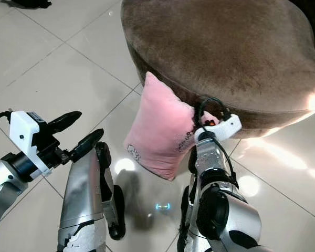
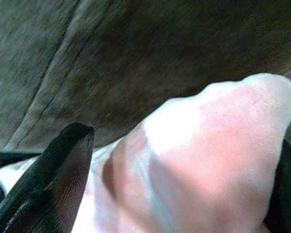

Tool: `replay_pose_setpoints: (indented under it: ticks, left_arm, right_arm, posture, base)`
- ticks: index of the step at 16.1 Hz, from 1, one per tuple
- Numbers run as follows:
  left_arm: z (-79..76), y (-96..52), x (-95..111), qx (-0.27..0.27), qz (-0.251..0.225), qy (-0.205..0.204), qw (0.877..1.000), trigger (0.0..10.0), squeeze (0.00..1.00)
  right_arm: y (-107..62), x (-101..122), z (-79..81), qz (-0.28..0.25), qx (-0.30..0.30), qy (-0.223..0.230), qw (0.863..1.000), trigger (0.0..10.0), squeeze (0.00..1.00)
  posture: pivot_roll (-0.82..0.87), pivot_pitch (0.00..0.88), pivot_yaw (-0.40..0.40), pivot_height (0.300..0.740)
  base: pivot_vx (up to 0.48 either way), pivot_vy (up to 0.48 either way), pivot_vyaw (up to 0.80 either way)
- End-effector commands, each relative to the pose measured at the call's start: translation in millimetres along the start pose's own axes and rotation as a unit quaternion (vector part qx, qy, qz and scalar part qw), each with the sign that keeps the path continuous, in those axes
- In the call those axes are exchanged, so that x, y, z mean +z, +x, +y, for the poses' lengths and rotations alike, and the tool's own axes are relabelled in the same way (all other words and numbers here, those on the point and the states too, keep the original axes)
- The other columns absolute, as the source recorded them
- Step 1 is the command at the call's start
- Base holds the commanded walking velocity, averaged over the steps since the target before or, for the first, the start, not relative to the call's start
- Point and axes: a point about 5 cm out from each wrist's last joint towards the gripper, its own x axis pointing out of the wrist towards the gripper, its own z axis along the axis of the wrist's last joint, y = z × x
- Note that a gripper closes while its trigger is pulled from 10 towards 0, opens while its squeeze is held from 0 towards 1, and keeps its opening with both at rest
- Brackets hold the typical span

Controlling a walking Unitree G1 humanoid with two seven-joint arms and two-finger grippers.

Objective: Move the pillow to the sofa from floor

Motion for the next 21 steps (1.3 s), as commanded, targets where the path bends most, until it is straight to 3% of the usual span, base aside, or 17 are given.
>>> replay_pose_setpoints:
  ticks: [1,2,21]
  left_arm:
    - [0.7,-3.0,-1.4,-0.001,0.01,0.0,1.0,10.0,0.0]
    - [0.8,-2.9,-1.3,-0.002,0.01,0.0,1.0,10.0,0.0]
    - [-2.1,-2.4,-4.9,-0.003,0.012,-0.004,1.0,10.0,0.0]
  right_arm:
    - [-8.6,-23.3,-12.2,0.044,-0.02,0.002,0.999,5.7,0.0]
    - [-9.0,-24.2,-12.6,0.048,-0.016,0.005,0.999,0.0,0.0]
    - [-12.4,-28.2,-14.7,0.055,0.015,0.0,0.998,0.0,0.0]
  posture:
    - [0.27,0.31,0.119,0.416]
    - [0.27,0.309,0.119,0.416]
    - [0.26,0.299,0.112,0.416]
  base:
    - [0.0,0.0,0.0]
    - [0.0,0.0,0.0]
    - [0.0,0.0,0.0]
